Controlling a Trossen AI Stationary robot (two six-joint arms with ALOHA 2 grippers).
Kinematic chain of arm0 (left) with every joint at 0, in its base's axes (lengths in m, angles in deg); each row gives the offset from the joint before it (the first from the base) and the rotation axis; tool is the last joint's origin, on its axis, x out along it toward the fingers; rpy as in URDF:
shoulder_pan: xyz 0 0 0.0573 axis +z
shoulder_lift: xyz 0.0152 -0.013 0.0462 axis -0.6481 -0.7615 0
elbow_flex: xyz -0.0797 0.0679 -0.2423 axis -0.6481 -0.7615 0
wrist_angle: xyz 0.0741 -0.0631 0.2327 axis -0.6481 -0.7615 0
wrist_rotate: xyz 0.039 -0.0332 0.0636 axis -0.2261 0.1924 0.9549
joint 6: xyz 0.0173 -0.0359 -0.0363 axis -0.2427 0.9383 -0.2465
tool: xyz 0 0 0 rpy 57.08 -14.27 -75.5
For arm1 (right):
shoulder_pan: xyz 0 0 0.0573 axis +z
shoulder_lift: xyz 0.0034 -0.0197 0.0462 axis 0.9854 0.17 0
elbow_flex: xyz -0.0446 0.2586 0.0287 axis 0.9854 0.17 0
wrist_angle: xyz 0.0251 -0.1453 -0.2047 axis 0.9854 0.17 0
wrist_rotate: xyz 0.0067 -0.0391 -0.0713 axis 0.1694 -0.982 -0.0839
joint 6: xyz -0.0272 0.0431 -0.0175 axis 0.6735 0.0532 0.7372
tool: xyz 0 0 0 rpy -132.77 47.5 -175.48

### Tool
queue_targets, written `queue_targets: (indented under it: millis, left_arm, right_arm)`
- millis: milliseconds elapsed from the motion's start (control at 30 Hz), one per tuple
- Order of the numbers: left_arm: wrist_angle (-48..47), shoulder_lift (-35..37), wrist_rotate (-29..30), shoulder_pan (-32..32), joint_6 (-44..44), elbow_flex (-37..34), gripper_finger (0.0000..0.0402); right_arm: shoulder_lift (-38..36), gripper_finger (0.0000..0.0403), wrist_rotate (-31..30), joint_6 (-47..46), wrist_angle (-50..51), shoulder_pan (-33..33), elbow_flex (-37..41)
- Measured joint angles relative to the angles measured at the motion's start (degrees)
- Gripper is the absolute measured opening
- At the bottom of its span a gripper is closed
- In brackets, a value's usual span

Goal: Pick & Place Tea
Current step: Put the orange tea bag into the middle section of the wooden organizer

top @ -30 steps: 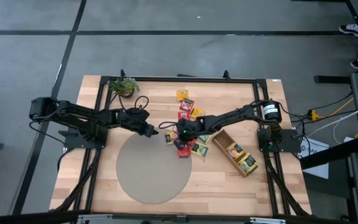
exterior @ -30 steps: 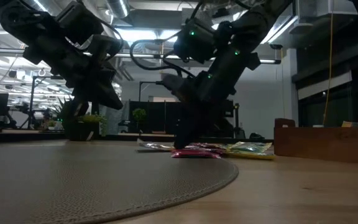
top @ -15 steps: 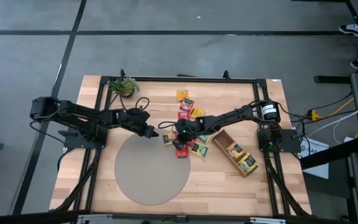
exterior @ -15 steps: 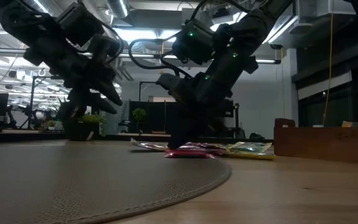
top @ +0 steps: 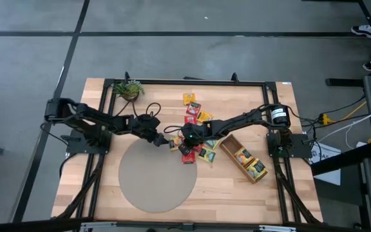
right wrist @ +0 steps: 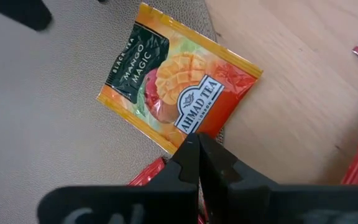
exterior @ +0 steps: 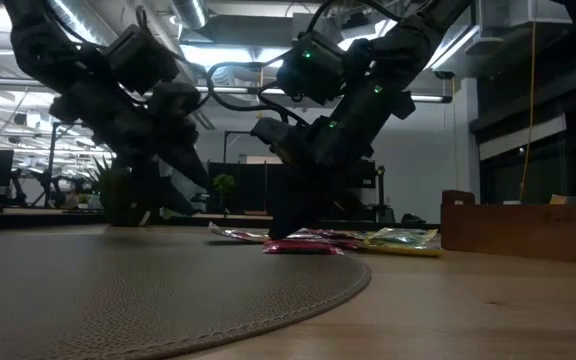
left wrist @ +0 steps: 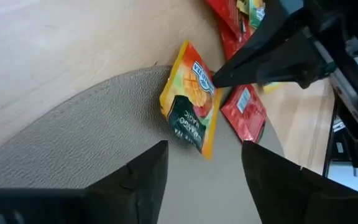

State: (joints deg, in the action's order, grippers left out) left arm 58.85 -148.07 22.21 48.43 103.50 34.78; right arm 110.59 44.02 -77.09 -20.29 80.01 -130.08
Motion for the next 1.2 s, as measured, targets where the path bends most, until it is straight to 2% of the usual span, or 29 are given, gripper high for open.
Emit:
queue_targets:
  millis: [300,733,967,1200]
  left_arm:
    - [6.8,-7.7,-1.4,0.0,0.2,0.0,0.0208]
    - [9.0,-8.4,0.6,0.0,-0.8,0.5,0.0192]
    - [9.3,-9.6,0.4,0.0,-1.1,0.7,0.0148]
    - [9.8,-10.5,1.0,0.0,-3.7,0.7,0.006]
  right_arm:
    - [0.1,0.0004,0.0,0.0,-0.8,0.0,0.0]
    - [0.2,0.0004,0.0,-0.2,-2.7,0.0,0.1]
    - [0.2,0.0004,0.0,-0.2,-2.9,0.0,0.1]
    - [0.2,0.0004,0.0,-0.3,-3.0,0.0,0.1]
